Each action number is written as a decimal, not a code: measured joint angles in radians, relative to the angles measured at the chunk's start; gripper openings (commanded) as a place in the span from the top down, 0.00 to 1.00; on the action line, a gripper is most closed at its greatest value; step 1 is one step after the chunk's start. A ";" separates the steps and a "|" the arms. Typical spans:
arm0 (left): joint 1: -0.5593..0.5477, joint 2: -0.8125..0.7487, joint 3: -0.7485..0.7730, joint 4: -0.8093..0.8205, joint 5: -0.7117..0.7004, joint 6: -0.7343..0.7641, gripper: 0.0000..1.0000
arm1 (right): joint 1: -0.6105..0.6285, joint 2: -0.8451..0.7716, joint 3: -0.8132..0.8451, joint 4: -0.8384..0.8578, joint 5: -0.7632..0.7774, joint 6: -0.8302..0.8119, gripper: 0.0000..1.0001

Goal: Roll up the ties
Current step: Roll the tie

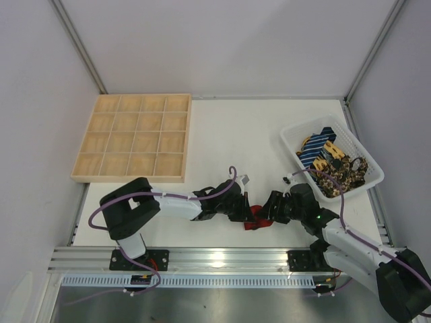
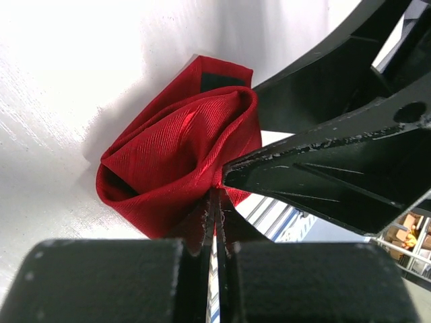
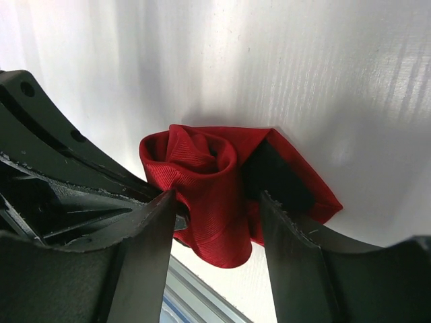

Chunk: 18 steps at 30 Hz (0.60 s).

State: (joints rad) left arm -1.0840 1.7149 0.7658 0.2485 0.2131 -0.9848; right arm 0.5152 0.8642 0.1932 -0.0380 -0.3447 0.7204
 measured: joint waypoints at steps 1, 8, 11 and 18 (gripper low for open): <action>0.000 0.000 0.002 -0.002 0.000 0.000 1.00 | 0.000 -0.007 0.007 -0.020 0.002 -0.008 0.41; 0.000 0.008 0.008 -0.004 0.002 0.000 1.00 | 0.000 -0.053 0.034 -0.111 0.019 -0.042 0.49; 0.000 0.010 0.009 -0.003 0.004 0.000 1.00 | 0.000 -0.055 0.034 -0.122 0.019 -0.045 0.55; 0.000 0.013 0.014 -0.006 0.005 0.002 0.97 | 0.000 -0.008 0.034 -0.103 0.018 -0.050 0.92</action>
State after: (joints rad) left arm -1.0843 1.7283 0.7799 0.2424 0.2176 -0.9825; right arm 0.5152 0.8566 0.2268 -0.1413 -0.3264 0.6708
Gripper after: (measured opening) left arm 0.009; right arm 0.207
